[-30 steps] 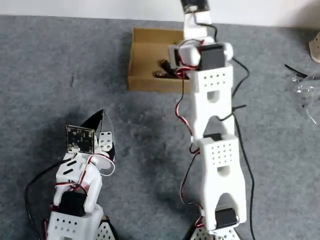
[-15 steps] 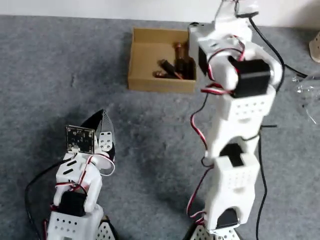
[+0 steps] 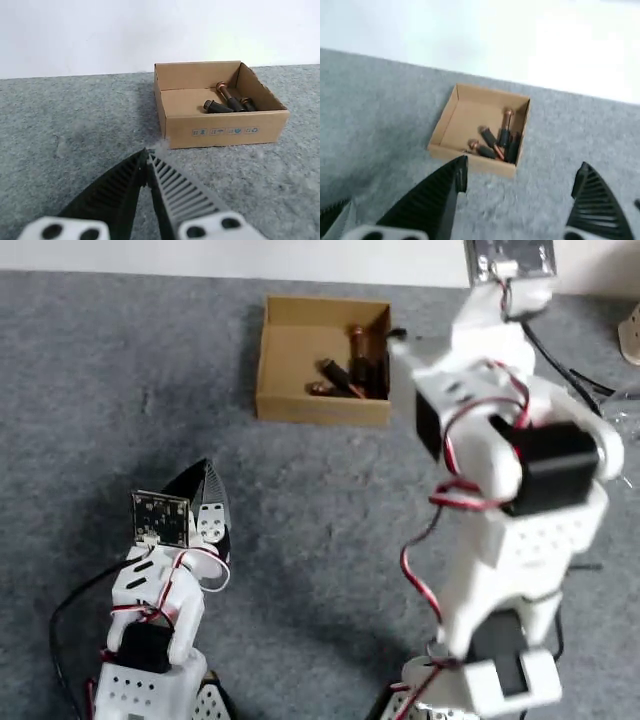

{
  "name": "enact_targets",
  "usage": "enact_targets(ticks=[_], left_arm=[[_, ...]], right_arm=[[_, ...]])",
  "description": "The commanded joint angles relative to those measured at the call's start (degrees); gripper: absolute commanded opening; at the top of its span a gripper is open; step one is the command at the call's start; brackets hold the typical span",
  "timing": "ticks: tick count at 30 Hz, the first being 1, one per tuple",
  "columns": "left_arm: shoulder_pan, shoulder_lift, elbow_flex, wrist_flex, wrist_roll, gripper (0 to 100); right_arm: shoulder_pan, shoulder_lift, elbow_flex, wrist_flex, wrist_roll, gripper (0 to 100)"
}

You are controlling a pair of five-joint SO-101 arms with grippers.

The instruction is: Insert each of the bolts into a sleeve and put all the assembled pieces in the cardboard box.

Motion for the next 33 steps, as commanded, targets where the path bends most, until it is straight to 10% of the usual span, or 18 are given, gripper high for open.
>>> enact_targets(ticks=[1, 33], left_arm=[[0.48, -0.48, 1.1, 0.09, -0.26, 1], [0.48, -0.48, 1.1, 0.09, -0.26, 1]], right_arm=[[-0.66, -9.01, 8.75, 0.92, -0.18, 30.0], [7.16, -86.37, 132.44, -57.8, 0.0, 30.0]])
